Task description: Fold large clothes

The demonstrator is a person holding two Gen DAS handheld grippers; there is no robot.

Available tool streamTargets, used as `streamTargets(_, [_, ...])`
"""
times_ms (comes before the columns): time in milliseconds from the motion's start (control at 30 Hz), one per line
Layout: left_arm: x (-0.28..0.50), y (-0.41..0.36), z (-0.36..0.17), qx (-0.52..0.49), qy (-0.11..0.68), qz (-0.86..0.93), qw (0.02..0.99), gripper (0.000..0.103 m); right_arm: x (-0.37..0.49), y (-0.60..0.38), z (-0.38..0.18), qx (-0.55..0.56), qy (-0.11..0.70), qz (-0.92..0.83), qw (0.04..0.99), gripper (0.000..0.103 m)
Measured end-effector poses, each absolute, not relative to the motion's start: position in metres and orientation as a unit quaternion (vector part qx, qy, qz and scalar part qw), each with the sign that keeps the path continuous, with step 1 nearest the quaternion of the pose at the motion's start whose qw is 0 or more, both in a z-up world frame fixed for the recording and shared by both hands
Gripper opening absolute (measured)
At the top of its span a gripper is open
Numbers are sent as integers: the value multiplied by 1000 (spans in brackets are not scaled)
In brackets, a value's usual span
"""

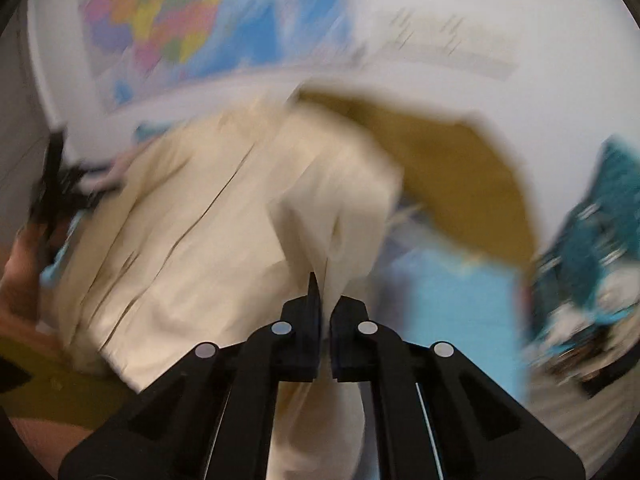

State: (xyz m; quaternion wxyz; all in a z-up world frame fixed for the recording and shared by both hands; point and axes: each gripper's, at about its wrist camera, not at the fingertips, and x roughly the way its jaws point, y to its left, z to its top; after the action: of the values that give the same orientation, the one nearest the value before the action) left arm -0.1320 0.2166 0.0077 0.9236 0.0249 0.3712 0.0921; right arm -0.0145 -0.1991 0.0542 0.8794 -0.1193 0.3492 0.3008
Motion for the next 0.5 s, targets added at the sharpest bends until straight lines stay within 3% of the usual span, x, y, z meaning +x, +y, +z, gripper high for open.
streamTargets(100, [-140, 220, 7, 23, 368, 95, 925, 84, 22, -212, 61, -148, 340, 245, 896, 5])
streamTargets(300, [-169, 225, -7, 27, 383, 107, 917, 86, 84, -225, -32, -150, 430, 168, 874, 8])
streamTargets(367, [-183, 228, -10, 24, 388, 112, 914, 87, 93, -231, -60, -130, 458, 155, 866, 15])
streamTargets(500, [-224, 237, -5, -13, 383, 110, 917, 88, 74, -234, -51, -115, 419, 137, 890, 51])
